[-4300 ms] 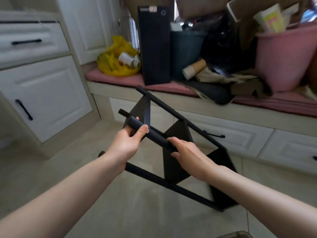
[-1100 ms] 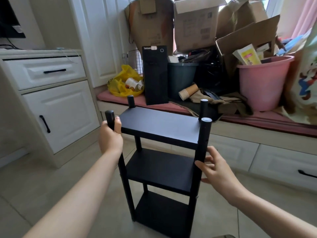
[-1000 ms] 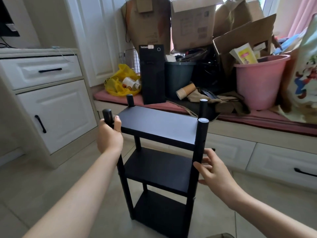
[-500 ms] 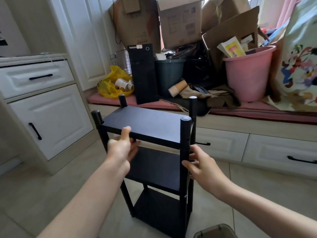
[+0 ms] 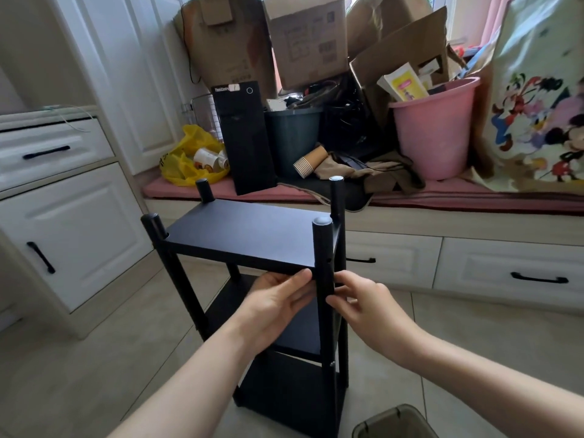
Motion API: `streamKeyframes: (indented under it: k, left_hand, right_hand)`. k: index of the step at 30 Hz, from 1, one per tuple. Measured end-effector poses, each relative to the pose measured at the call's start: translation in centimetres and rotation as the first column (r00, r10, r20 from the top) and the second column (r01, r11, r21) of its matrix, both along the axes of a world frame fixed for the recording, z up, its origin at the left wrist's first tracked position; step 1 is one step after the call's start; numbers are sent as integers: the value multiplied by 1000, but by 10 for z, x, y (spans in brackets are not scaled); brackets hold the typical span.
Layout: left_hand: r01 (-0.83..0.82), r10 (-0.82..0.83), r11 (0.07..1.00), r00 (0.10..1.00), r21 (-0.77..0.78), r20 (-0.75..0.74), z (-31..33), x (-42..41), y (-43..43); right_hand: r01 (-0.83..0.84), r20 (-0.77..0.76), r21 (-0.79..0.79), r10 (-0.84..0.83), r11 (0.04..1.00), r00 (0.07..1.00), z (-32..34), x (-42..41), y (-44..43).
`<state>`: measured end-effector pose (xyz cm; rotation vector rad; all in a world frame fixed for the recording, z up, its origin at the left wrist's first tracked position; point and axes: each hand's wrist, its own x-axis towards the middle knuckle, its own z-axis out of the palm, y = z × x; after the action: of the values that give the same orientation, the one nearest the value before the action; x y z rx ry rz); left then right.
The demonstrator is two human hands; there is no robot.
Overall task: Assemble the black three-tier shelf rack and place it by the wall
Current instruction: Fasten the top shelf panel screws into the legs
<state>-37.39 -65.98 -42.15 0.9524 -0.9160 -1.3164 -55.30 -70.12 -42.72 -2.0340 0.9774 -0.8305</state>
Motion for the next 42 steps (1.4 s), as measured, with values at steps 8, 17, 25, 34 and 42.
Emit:
streamKeyframes:
  k: [8,17,25,34,42]
  left_hand:
    - [-48,50,995,999,-83,21,-1,-5,-1]
    - [-27,15,984,998,-178,-65,10,-9,-8]
    - [45,-59,983,996,-178,-73,5,-4,-5]
    - [43,-60,986,993,-158,-102,5,-5,-2]
    - [98,-112,980,991,-175,-71,5,0,0]
  right_hand:
    - [12,-112,-53,-18,999,994,-2,5,-2]
    - [-6,-131,-100,-7,995,991,-6,5,0]
    - [1,-107,-69,-8,998,994,-4,1,5]
    - [12,-149,-82,-24,997,989,27,-7,-6]
    - [53,-12,-300,-59,953,998,57,-4,0]
